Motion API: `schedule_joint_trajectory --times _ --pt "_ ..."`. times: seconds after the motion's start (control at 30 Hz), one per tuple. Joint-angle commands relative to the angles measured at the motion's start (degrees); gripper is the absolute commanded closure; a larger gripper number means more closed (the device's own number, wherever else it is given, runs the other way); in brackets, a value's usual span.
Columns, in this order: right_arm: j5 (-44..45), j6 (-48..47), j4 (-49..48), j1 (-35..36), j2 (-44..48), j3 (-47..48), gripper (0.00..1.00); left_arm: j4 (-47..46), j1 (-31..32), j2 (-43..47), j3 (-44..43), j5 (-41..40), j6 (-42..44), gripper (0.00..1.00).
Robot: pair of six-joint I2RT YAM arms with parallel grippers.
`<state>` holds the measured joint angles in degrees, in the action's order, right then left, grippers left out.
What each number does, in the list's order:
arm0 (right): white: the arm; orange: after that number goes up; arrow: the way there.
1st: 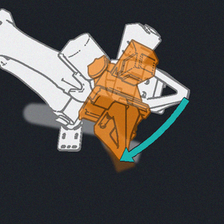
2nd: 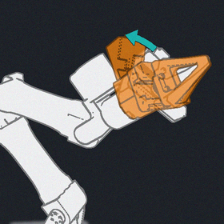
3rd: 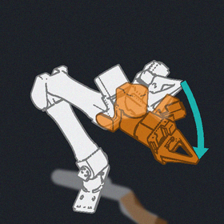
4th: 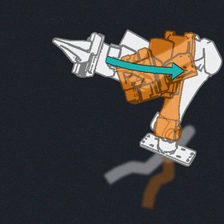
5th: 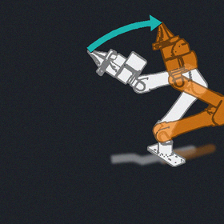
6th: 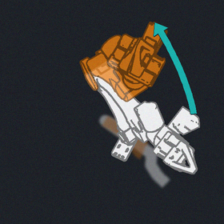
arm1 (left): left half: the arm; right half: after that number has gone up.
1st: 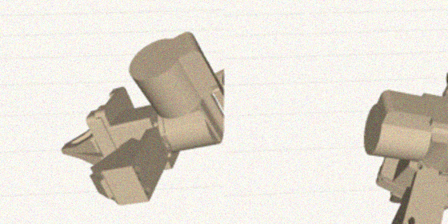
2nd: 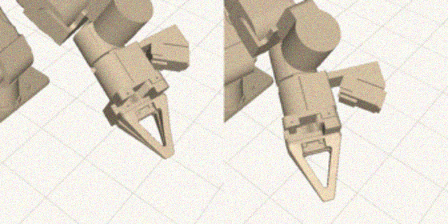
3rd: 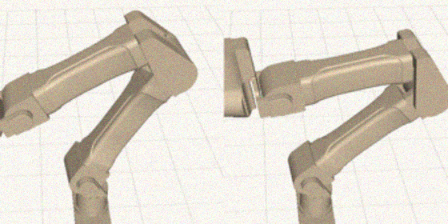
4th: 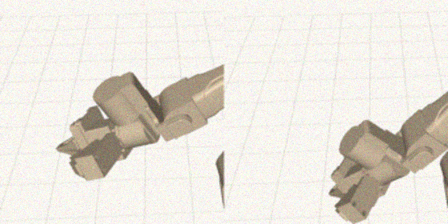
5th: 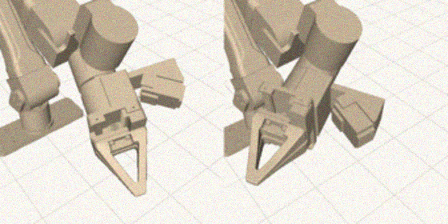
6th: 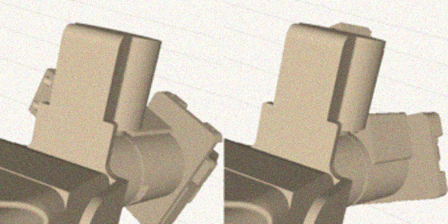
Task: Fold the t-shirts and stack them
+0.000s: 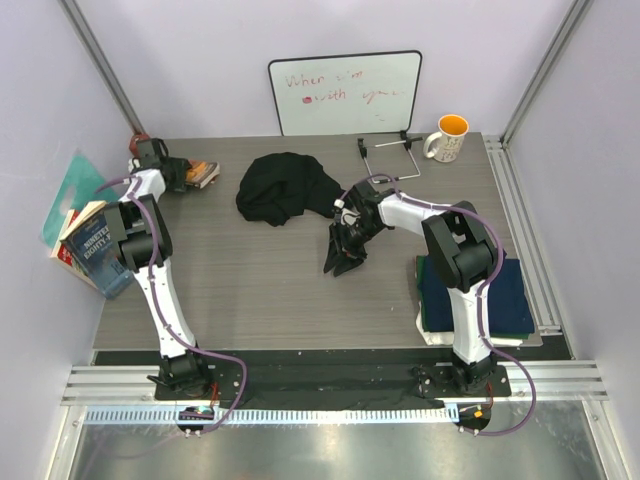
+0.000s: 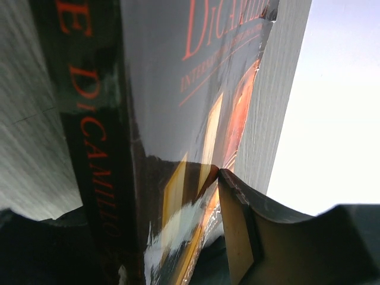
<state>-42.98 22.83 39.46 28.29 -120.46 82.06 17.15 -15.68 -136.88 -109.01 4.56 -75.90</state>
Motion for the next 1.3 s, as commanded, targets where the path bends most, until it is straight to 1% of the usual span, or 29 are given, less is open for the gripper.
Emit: schedule_joint_trajectory --times 0.0,0.07,0.13,0.17,0.23,0.33,0.47,0.7,0.9,0.93,1.0,1.03,1.07,1.1,1.27 --pt "-1.32 -0.33 -0.09 -0.52 2.43 1.43 0.58 -2.74 0.30 4.43 1.43 -4.03 -0.30 1.00" --pt "-1.40 -0.59 0.18 -0.87 2.43 1.35 0.58 -1.33 0.39 4.86 1.17 -7.61 -0.22 1.00" --pt "-1.40 -0.68 0.18 -1.05 2.34 1.26 0.58 -1.06 0.57 5.66 1.52 -9.03 -0.30 1.00" --pt "-1.32 -0.77 0.18 -1.05 2.51 1.17 0.57 -3.06 0.65 6.18 2.04 -10.26 -0.22 1.00" --pt "-1.23 -0.86 0.18 -1.22 2.60 1.00 0.57 -3.88 0.65 6.36 2.14 -10.71 -1.00 1.00" --pt "-1.23 -0.86 0.09 -1.22 2.60 0.73 0.58 -7.65 0.65 5.58 2.14 -9.40 -3.28 1.00" --pt "-1.05 -0.94 0.18 -1.22 2.69 0.29 0.58 -16.33 0.65 3.64 2.49 -5.53 -6.01 1.00" --pt "-1.05 -1.12 0.18 -1.31 2.78 -0.06 0.57 -16.62 1.00 1.09 0.64 -1.31 -6.98 1.00" --pt "-1.14 -1.03 0.18 -1.31 2.60 0.56 0.58 -16.18 1.00 2.84 2.75 -2.97 -5.49 1.00" --pt "-1.14 -1.03 0.18 -1.31 2.69 0.56 0.57 -15.66 1.00 2.93 2.49 -3.24 -5.14 1.00" --pt "-1.05 -1.12 0.18 -1.31 2.69 0.38 0.57 -11.37 0.92 2.93 0.57 -4.03 -3.39 1.00" --pt "-0.96 -1.12 0.09 -1.31 2.60 0.29 0.58 -8.21 1.00 2.67 -0.66 -5.86 -2.77 1.00" --pt "-0.96 -1.21 0.09 -1.31 2.60 0.20 0.57 -0.26 1.00 2.50 -2.24 -6.83 -2.33 1.00" --pt "-0.96 -1.21 0.18 -1.31 2.60 0.20 0.58 2.60 0.83 2.49 -4.26 -8.76 -1.37 1.00" --pt "-0.96 -1.38 0.09 -1.31 2.69 0.64 0.58 5.00 0.13 5.04 0.37 -11.41 -2.32 1.00"
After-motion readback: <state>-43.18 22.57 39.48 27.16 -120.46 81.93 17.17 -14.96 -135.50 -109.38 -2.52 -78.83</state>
